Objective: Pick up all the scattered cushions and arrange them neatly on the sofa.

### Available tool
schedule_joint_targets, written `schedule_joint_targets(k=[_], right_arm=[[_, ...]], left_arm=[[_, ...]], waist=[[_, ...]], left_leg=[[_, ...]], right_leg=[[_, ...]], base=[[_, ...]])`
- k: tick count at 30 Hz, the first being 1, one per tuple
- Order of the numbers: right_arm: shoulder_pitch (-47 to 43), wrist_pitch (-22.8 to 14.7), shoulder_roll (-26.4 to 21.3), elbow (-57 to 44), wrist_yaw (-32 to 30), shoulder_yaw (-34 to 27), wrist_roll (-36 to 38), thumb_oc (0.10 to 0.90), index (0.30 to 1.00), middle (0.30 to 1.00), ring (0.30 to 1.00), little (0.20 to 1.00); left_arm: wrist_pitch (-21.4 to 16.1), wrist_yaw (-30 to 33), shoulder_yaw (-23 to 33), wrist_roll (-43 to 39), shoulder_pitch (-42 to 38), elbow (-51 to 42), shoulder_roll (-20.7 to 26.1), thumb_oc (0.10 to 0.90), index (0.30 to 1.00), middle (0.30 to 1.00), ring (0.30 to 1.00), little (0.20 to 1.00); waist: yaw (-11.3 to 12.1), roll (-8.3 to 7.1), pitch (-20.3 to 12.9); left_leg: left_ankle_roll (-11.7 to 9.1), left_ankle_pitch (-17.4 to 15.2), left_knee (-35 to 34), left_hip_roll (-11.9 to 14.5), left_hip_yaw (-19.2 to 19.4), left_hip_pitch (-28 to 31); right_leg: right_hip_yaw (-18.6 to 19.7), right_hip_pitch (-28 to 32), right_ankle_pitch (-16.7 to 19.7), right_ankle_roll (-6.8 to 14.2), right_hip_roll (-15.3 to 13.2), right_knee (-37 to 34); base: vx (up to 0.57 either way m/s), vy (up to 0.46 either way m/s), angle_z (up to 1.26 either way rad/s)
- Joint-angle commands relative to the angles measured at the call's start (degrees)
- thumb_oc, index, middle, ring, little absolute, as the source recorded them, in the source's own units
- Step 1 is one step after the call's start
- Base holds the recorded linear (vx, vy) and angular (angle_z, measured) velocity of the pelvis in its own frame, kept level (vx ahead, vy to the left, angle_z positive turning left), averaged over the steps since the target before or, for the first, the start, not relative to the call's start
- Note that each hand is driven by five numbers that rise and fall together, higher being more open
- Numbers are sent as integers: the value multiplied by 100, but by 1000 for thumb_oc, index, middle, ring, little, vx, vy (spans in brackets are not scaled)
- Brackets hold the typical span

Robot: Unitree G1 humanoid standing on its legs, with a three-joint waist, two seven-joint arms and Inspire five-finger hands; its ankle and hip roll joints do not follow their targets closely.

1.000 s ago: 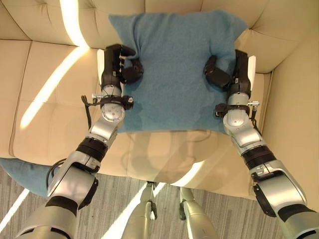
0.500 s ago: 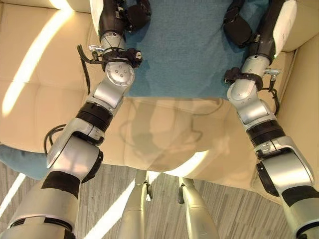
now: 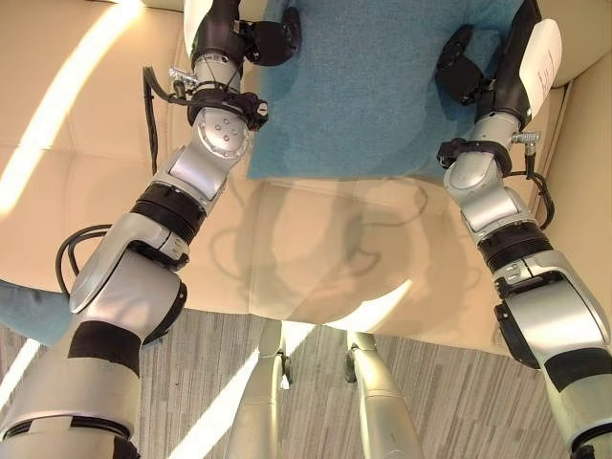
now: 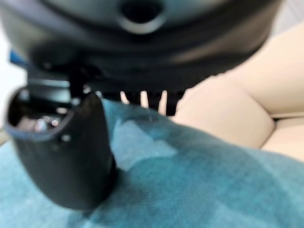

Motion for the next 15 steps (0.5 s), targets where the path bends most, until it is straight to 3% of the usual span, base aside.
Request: schedule_joint_targets(k=[1,3,5,9,15], right_arm=[[393,-509,-448,-592,233,-55,-72,800,900,900,900,900],[616,-520,-560,-696,302,-139,-68,800,900,900,900,900],[1474,-542,-845,-1112,506,-607,-93,800,900,900,900,900],[2964,-648,-947,-1671,818,-1452,-89,800,900,900,900,900],[4646,-715,-598,-2183,1284,-2196,-161,800,900,900,900,900]], left_arm=[[-612,-4,662,216,374,-437,166,800,900,900,900,900],[-654,-49,839,125,653,-568,271,800,900,900,900,900],[-720,-231,1360,-62,1535,-1013,535,800,900,900,900,900],[-764,-546,2080,-70,3021,-1721,754,800,900,900,900,900],[-722,-969,2872,-131,5107,-2295,323,800,900,900,900,900]], waist=[[43,-73,-920],[46,-85,-958],[52,-131,-1069],[60,-198,-1260],[82,-323,-1381]], left_leg=[[-189,-872,1,140,192,611],[-191,-887,1,144,191,656],[-200,-948,1,161,190,864],[-199,-1088,1,171,190,1277],[-187,-1207,1,252,216,1968]], right_leg=[[-365,470,-138,322,-65,-706],[-379,525,-154,321,-64,-706],[-442,749,-215,313,-69,-706],[-506,1186,-331,298,-73,-706],[-578,1934,-484,268,-92,-706]], base=[[0,0,0],[24,-30,4],[54,-44,5],[84,-31,19],[90,-29,5]])
